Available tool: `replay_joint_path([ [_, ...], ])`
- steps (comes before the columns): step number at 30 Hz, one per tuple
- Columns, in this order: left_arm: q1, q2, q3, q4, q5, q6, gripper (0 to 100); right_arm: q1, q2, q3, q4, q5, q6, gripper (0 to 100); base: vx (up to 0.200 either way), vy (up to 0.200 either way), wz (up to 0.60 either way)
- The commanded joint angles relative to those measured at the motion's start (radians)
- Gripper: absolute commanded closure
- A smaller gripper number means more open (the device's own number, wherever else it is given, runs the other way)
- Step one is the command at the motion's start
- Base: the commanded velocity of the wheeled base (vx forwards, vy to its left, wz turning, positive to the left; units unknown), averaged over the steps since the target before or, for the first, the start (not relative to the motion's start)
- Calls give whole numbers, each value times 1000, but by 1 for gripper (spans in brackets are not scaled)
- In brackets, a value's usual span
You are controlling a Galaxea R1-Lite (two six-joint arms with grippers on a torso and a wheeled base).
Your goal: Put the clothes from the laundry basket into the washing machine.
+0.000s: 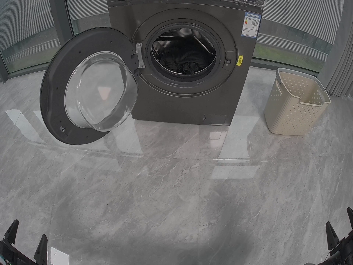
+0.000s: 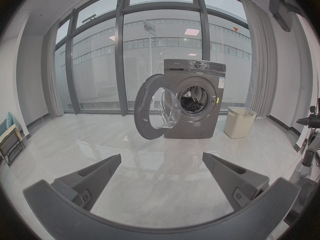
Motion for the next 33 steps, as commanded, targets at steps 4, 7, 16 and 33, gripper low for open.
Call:
replay_joint_path([
  [4, 0, -5, 18, -1, -4, 0, 0, 3, -19, 18, 0, 0, 7, 0, 0, 50, 0],
  [7, 0, -7, 18, -1, -4, 4, 0, 3, -19, 18, 0, -1, 5, 0, 0, 133, 0],
  [16, 0, -5, 18, -1, -8, -2, 0, 3, -19, 18, 0, -1, 4, 0, 89, 0, 0],
  [33, -1, -5, 18, -1, -8, -2, 0, 3, -19, 18, 0, -3, 7, 0, 165, 0, 0],
])
